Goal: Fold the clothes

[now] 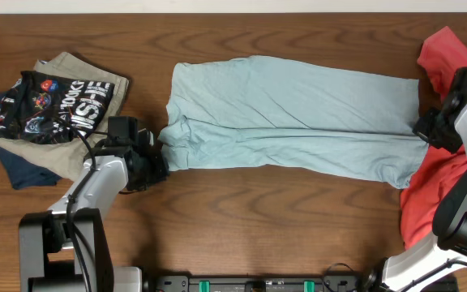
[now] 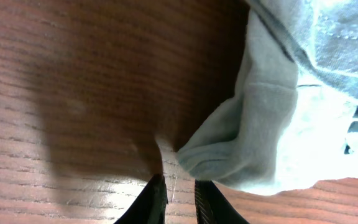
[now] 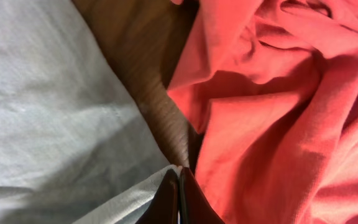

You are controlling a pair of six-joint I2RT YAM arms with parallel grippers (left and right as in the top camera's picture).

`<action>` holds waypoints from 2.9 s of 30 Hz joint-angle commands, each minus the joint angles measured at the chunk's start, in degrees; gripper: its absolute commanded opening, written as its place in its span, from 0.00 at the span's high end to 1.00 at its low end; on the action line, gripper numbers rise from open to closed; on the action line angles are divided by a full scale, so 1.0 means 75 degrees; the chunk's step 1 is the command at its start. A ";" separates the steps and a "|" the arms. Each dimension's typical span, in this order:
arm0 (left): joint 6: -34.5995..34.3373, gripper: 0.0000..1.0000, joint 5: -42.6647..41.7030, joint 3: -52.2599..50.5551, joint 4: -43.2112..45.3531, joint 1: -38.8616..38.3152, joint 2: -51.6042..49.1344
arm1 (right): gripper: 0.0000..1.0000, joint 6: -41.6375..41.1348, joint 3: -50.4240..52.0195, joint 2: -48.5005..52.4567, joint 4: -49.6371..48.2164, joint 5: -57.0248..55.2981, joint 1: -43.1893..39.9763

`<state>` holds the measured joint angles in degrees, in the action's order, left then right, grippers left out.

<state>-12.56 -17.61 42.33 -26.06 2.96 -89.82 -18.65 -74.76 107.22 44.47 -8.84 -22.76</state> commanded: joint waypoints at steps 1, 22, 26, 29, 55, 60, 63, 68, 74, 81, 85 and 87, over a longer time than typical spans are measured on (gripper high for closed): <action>0.0067 0.81 0.0099 -0.0020 -0.0093 0.0026 -0.0017 | 0.99 -0.0283 0.0096 -0.0050 -0.0108 -0.0309 -0.0085; 0.0064 0.45 -0.0236 -0.0020 0.0472 0.0026 -0.0017 | 0.62 0.1014 -0.0052 -0.0831 0.1542 0.2014 0.0108; 0.0064 0.45 -0.0828 -0.0020 0.0670 0.0026 -0.0017 | 0.62 0.1011 0.0449 -0.0828 0.1501 0.2017 0.0303; 0.0067 0.45 -0.0886 -0.0020 0.0519 0.0023 -0.0017 | 0.62 0.1011 0.0933 -0.0825 0.1227 0.2014 0.0440; -0.0023 0.94 0.1241 -0.0020 -0.0303 -0.0294 -0.0032 | 0.64 0.0580 0.2812 -0.0825 -0.0181 0.1209 0.0624; -0.0772 0.94 0.2521 -0.0020 -0.1690 0.0283 0.0052 | 0.64 0.0580 0.2812 -0.0825 0.0090 0.1209 0.0624; -0.1116 0.94 0.2521 -0.0020 -0.2273 0.0697 0.0245 | 0.64 0.0580 0.2812 -0.0825 0.0350 0.1239 0.0638; -0.1166 0.94 0.2244 -0.0020 -0.2658 0.0930 0.0860 | 0.62 0.0580 0.2815 -0.0825 0.0766 0.1239 0.0793; -0.1172 0.61 0.1545 -0.0017 -0.2865 0.0880 0.1824 | 0.60 0.0580 0.2815 -0.0825 0.0726 0.1236 0.0874; -0.1192 0.53 0.0472 -0.0017 -0.3311 0.0857 0.2771 | 0.58 0.0580 0.2812 -0.0825 0.0699 0.1209 0.0874; -0.1201 0.53 -0.0280 -0.0023 -0.3194 0.0536 0.2795 | 0.58 0.0580 0.2815 -0.0825 0.0694 0.1209 0.0874; -0.1224 0.53 -0.0277 -0.0026 -0.3136 0.0271 0.2687 | 0.58 0.0580 0.2815 -0.0825 0.0694 0.1207 0.0874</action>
<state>-21.21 -15.68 42.44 -49.76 6.96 -69.04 -13.45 -54.65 100.55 50.02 0.82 -16.69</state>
